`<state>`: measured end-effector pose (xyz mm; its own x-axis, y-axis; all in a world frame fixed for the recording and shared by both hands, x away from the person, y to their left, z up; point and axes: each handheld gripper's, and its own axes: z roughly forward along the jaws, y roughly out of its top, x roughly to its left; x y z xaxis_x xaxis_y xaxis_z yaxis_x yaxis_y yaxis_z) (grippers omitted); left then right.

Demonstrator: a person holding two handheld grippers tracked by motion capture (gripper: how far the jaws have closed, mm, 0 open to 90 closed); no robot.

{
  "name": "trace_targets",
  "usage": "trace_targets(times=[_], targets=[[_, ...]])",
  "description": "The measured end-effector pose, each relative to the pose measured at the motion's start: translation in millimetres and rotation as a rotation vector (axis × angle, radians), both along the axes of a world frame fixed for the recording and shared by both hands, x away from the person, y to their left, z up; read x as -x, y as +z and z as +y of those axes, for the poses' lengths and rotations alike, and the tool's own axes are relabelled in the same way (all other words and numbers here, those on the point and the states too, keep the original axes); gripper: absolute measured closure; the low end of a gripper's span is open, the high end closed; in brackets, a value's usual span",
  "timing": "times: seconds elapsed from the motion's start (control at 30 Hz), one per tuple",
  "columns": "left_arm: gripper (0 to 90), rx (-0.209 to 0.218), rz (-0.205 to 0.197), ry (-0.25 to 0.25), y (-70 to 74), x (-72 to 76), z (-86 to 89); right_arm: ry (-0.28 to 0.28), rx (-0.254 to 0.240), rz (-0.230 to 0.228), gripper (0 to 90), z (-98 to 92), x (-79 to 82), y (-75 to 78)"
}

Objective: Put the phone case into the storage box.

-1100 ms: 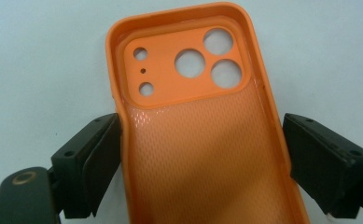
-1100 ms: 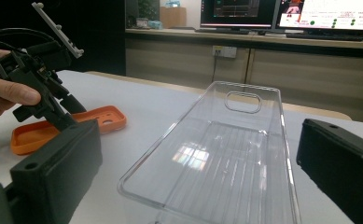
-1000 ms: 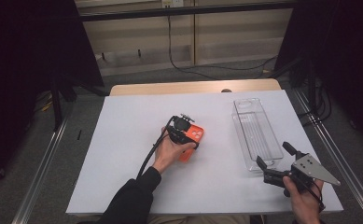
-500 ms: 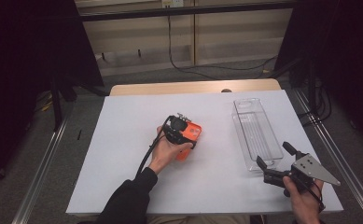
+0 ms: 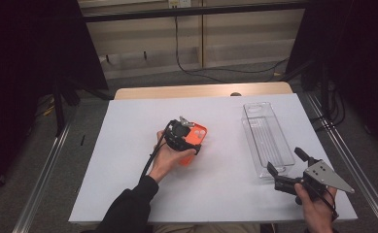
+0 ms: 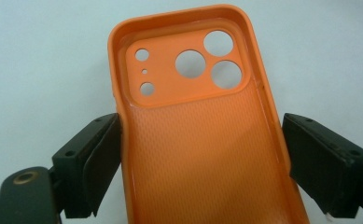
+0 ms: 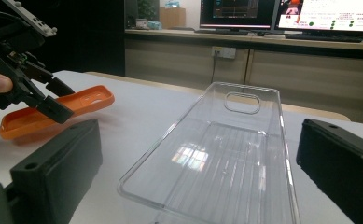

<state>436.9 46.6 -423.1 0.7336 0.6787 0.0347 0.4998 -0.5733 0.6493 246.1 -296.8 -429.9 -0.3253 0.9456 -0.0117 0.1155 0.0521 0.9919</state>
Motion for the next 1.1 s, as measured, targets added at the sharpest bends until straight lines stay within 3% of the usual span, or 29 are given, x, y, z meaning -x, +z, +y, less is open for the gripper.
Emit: trace_targets(times=[0.33,0.57,0.9,1.1], targets=[[14.1,0.052,-0.106,-0.033,10.3,12.5,10.4,-0.002,0.0,-0.002,0.1,0.1,0.0,0.1],[14.2,0.067,-0.127,-0.03,14.8,14.9,19.8,-0.002,0.0,-0.002,0.1,0.1,-0.1,0.0],[14.2,0.099,-0.197,-0.001,19.2,24.7,38.8,0.004,0.001,0.001,0.1,0.7,-0.2,-0.3],[14.2,0.102,-0.2,-0.005,21.0,29.4,47.5,0.006,0.005,0.003,0.1,1.4,-0.6,-0.6]])
